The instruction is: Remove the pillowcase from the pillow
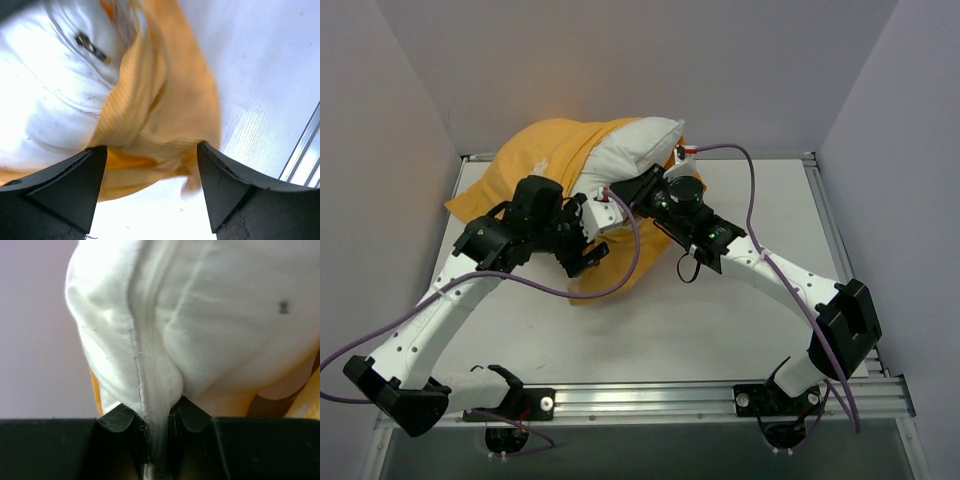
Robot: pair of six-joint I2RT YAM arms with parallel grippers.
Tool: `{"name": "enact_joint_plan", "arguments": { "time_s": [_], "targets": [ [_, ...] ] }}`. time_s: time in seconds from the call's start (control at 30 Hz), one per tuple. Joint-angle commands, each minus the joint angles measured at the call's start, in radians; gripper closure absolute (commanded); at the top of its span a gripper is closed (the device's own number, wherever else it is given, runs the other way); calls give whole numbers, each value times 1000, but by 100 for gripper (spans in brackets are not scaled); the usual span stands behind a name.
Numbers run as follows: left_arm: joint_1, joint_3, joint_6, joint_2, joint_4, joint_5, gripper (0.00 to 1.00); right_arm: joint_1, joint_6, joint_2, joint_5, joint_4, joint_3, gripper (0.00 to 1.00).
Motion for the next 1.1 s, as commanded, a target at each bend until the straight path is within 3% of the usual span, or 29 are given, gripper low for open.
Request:
{"name": "enact_joint_plan", "arguments": {
  "time_s": [0.0, 0.1, 0.27, 0.3, 0.33, 0.5, 0.53, 0.6, 0.8, 0.9, 1.07],
  "targets": [
    [-11, 172, 53, -6, -109, 94, 19, -2, 39, -11, 48, 190, 72, 100],
    [-24, 190, 107, 0, -126, 66, 19, -2, 47, -8, 47, 195, 78, 100],
    [-80, 122, 136, 19, -71, -117, 22, -4, 56, -11, 50, 203, 95, 100],
    [-81, 115, 135, 20, -64, -139, 36, -4, 56, -12, 47, 200, 99, 100],
    [-79, 110, 132, 22, -53, -165, 44, -4, 58, -14, 48, 197, 101, 100],
    [-79, 70, 130, 2, -36, -239, 72, -24, 67, -17, 42, 190, 147, 100],
    [-79, 53, 132, -3, -34, -239, 85, -28, 72, -16, 35, 190, 158, 100],
    [-79, -35, 147, -21, -31, -239, 98, -39, 90, -11, 27, 198, 184, 100],
    [-4, -152, 146, -58, 47, -213, 98, -48, 89, -41, -42, 171, 193, 100],
    [109, -135, 120, -50, 81, -138, 98, -48, 89, -106, -91, 134, 109, 100],
    [208, -155, 112, -17, 150, -78, 98, -50, 32, -277, -126, -18, -120, 100]
  ]
}}
